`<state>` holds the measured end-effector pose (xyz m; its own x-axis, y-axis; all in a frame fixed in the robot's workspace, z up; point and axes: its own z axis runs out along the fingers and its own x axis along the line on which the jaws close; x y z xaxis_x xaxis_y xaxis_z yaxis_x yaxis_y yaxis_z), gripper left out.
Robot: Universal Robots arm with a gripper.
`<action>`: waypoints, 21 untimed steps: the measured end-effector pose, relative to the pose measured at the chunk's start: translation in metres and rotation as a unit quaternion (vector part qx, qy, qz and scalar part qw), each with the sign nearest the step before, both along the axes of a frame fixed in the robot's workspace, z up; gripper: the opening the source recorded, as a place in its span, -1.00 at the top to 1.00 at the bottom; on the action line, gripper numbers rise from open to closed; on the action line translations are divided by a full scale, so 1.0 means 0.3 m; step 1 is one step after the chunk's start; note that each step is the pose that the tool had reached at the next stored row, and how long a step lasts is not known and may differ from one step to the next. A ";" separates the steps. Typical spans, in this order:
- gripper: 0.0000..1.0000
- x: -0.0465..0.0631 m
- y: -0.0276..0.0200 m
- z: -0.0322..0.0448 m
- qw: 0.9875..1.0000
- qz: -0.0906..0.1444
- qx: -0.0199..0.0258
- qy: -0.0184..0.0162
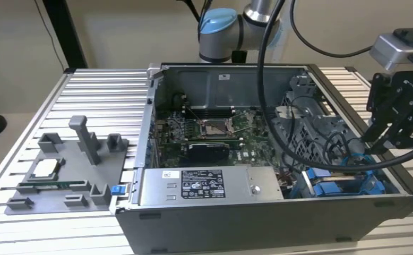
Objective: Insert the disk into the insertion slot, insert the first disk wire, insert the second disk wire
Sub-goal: 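Insert the second disk wire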
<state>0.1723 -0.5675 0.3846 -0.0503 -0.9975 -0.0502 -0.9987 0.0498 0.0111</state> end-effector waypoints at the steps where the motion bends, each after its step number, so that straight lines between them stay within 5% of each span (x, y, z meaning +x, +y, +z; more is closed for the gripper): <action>1: -1.00 0.003 0.000 0.000 1.000 0.000 0.000 0.000; 21: -1.00 0.051 0.000 0.000 1.000 0.000 0.000 0.002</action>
<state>0.1877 -0.5675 0.3846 -0.0505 -0.9975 -0.0502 -0.9987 0.0498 0.0141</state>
